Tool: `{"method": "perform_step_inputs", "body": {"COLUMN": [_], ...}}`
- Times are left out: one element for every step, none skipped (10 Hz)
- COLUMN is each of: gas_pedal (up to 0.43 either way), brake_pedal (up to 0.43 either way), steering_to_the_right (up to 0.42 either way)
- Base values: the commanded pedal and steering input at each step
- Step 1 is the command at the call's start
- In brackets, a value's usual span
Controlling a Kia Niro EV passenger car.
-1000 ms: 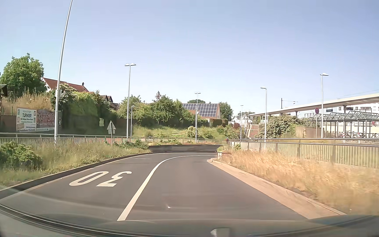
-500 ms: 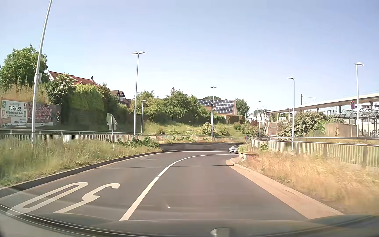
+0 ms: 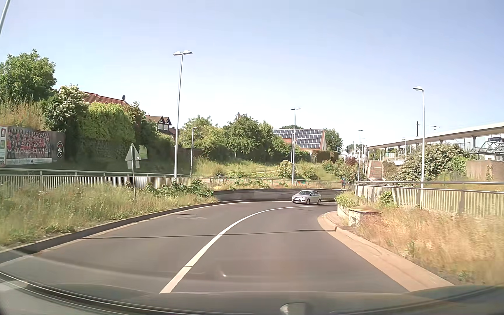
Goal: Follow the waypoints while adhering to traffic rules and regulations
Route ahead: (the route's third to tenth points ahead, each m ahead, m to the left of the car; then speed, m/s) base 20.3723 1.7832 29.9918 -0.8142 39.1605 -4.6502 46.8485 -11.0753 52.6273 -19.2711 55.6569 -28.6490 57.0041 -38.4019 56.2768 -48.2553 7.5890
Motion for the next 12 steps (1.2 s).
{"method": "perform_step_inputs", "body": {"gas_pedal": [0.02, 0.02, 0.02, 0.008, 0.008, 0.008, 0.008, 0.008, 0.008, 0.008, 0.008, 0.008], "brake_pedal": [0.03, 0.03, 0.03, 0.03, 0.03, 0.03, 0.03, 0.03, 0.03, 0.03, 0.03, 0.03], "steering_to_the_right": [-0.008, 0.003, 0.009, 0.013, 0.016, 0.02, 0.024, 0.028, 0.029, 0.029, 0.029, 0.03]}}
